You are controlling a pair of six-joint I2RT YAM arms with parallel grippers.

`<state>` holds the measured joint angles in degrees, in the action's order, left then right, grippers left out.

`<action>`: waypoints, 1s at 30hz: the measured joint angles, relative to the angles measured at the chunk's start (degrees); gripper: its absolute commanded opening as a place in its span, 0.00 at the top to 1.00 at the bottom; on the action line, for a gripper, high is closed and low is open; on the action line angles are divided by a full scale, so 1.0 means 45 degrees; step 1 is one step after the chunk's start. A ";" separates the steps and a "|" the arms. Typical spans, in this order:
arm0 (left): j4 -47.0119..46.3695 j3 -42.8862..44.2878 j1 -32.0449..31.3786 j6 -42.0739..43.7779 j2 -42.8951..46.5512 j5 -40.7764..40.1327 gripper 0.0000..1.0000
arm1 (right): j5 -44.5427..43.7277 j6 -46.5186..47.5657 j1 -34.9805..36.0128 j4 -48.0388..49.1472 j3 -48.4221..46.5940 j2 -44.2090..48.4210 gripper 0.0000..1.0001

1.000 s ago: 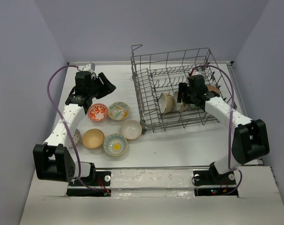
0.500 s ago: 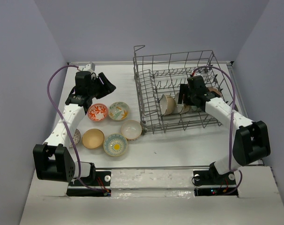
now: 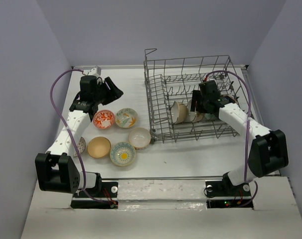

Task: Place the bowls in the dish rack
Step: Pick up the bowl from the dish rack.

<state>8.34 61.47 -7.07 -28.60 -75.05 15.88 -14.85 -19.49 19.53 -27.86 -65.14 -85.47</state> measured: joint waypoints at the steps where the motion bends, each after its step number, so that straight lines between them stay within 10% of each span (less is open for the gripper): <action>1: 0.0000 0.0000 0.0000 0.0000 0.0000 0.0000 0.36 | -0.0024 0.0010 0.0005 -0.0029 -0.0015 0.0000 0.96; 30: -0.0005 0.0000 0.0000 0.0005 0.0000 0.0005 0.36 | -0.0427 0.0772 0.0015 -0.1243 -0.0612 0.0063 0.99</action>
<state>8.32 61.47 -7.07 -28.58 -75.05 15.90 -16.78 -16.01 19.59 -33.45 -67.90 -85.19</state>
